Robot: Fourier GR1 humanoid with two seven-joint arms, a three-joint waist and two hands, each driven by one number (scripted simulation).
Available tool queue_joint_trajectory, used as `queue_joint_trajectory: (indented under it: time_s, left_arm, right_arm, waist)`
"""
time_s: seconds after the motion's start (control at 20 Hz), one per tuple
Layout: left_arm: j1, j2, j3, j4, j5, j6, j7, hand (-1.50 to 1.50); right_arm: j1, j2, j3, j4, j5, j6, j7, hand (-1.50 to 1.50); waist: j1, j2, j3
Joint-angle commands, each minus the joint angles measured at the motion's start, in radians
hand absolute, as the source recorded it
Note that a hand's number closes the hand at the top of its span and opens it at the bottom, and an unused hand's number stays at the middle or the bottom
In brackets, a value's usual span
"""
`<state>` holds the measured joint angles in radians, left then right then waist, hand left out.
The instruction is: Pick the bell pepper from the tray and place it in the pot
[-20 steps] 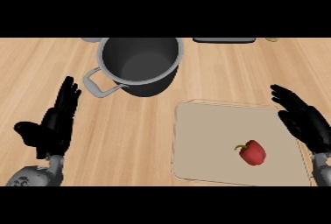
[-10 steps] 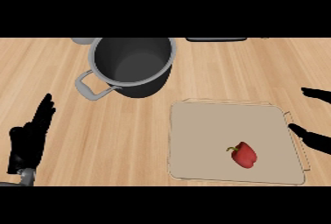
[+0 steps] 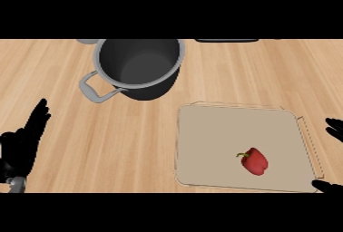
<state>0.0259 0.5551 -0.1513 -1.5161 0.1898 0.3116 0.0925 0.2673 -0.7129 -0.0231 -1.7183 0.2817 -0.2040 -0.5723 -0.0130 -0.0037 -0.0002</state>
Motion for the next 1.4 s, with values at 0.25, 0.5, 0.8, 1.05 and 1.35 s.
queue_joint_trajectory:
  time_s: [0.25,0.5,0.8,1.05,1.35]
  left_arm:
    - [0.003,-0.014,0.019,0.021,-0.009,-0.035,-0.029,0.00]
    - [-0.006,-0.051,-0.016,-0.004,-0.044,0.001,-0.010,0.00]
    - [-0.047,-0.050,0.004,0.023,-0.046,-0.025,0.017,0.00]
    - [-0.074,-0.067,0.026,0.044,-0.065,-0.035,0.021,0.00]
    - [0.023,-0.099,0.053,0.023,-0.102,-0.069,-0.038,0.00]
  right_arm:
    - [-0.014,-0.103,0.158,-0.306,0.252,0.180,0.486,-1.50]
    - [-0.082,-0.190,0.238,-0.323,0.369,0.380,0.735,-1.50]
    - [-0.238,-0.079,0.433,-0.366,0.414,0.632,1.014,-1.50]
    - [-0.417,0.091,0.509,-0.282,0.396,0.795,1.168,-1.50]
    - [-0.405,0.130,0.514,-0.152,0.543,0.769,1.083,-1.50]
  waist:
    - [0.016,0.003,-0.003]
    - [0.032,0.006,-0.004]
    - [0.030,0.006,-0.001]
    - [0.023,0.006,-0.001]
    - [0.018,0.003,0.000]
